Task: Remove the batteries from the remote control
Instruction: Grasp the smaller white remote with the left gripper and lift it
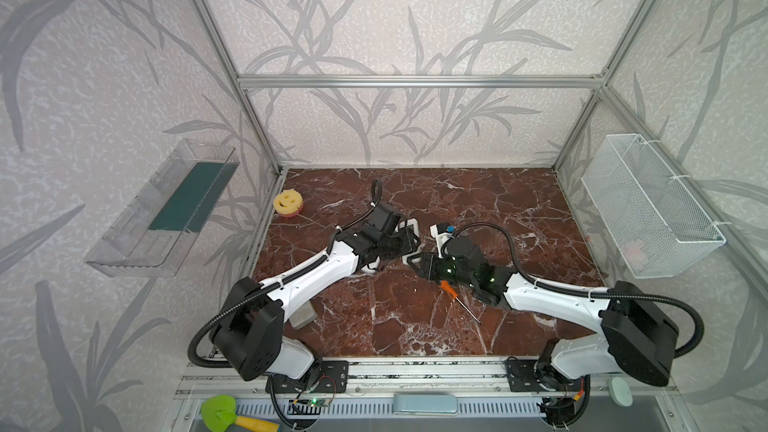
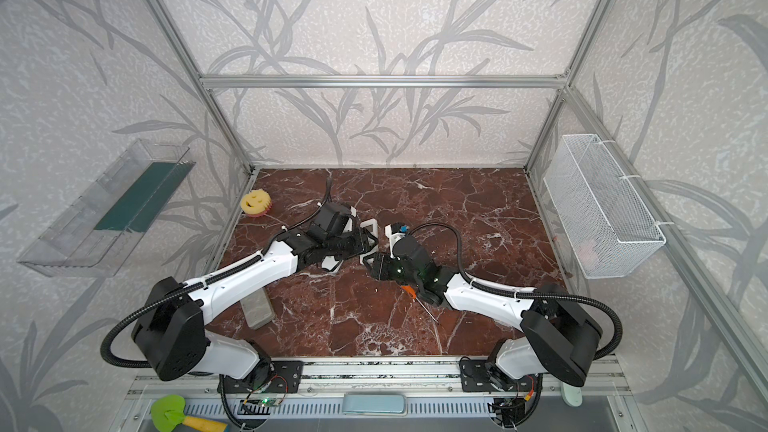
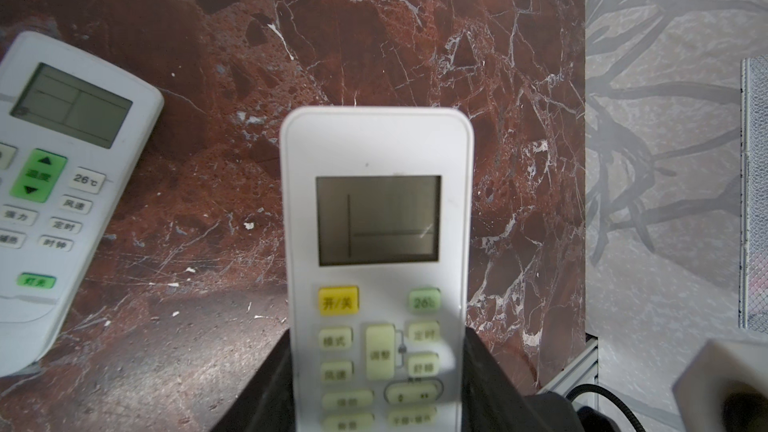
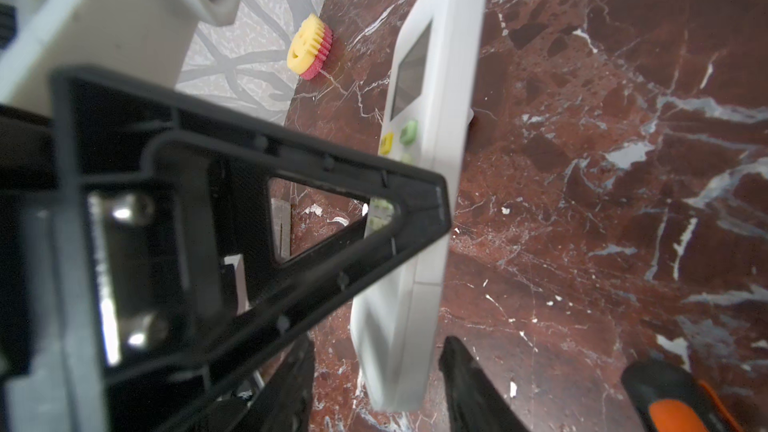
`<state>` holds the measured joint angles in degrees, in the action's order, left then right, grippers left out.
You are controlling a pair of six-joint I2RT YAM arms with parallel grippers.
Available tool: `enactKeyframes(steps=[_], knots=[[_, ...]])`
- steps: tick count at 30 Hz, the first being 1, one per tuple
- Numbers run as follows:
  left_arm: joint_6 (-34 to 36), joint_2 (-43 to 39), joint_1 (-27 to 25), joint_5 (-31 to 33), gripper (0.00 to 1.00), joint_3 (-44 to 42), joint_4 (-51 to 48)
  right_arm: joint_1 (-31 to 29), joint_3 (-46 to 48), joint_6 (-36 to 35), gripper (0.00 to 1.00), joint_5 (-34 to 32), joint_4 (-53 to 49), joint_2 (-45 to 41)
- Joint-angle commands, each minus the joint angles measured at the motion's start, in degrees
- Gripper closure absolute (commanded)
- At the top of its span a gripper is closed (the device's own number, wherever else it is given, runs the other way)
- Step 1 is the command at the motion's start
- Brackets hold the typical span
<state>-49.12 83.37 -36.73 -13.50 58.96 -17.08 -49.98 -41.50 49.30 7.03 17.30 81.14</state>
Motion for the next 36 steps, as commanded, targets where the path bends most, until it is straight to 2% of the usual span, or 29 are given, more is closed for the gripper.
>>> enactKeyframes(steps=[1, 7, 11, 14, 18, 19, 22, 24, 25, 30, 33, 36], knots=[[-1.24, -1.71, -0.34, -0.04, 0.67, -0.94, 1.86, -0.21, -1.89, -1.45, 0.62, 1.06, 1.77, 0.94], [-0.61, -1.64, -0.31, 0.42, 0.67, -0.84, 1.58, -0.21, -2.49, -3.27, 0.8, 0.63, 1.13, 1.03], [-0.74, -1.37, -0.36, 0.62, 0.67, -0.98, 1.61, -0.21, -3.15, -4.76, 0.86, 0.54, 0.17, 0.95], [-0.93, -1.52, -0.34, 0.92, 0.63, -1.21, 1.88, -0.21, -3.45, -6.15, 0.89, -0.14, -0.82, 0.64], [-0.97, -1.65, -0.31, 0.89, 0.46, -1.0, 1.53, -0.21, -3.72, -9.1, 0.92, -1.67, -2.41, -0.21], [-0.95, -1.65, -0.36, 0.45, 0.4, -1.07, 1.61, -0.29, -3.81, -10.75, 0.93, -2.67, -3.47, -0.6], [-1.05, -1.61, -0.22, -0.57, 0.31, -0.8, 1.64, -0.27, -3.7, -16.25, 0.94, -6.42, -6.31, -1.82], [-1.06, -1.72, -0.18, -0.48, 0.16, 0.02, 0.59, -0.3, -3.62, -20.0, 0.95, -9.63, -8.89, -2.77], [-1.06, -1.83, -0.18, -0.03, 0.01, 0.69, -0.52, -0.28, -3.6, -22.02, 0.95, -11.11, -9.73, -3.24], [0.27, -3.06, 0.42, 2.75, 0.01, 5.17, -6.85, -0.88, -3.37, -30.58, 0.96, -16.93, -11.89, -4.54], [-3.52, -4.44, 1.63, 6.7, 0.01, 6.94, -10.95, -2.27, -3.29, -36.39, 0.96, -21.37, -12.15, -4.81], [-9.01, -6.97, 4.86, 4.83, 0.01, 5.79, -10.7, -3.98, -3.24, -42.07, 0.97, -25.83, -12.41, -4.55]])
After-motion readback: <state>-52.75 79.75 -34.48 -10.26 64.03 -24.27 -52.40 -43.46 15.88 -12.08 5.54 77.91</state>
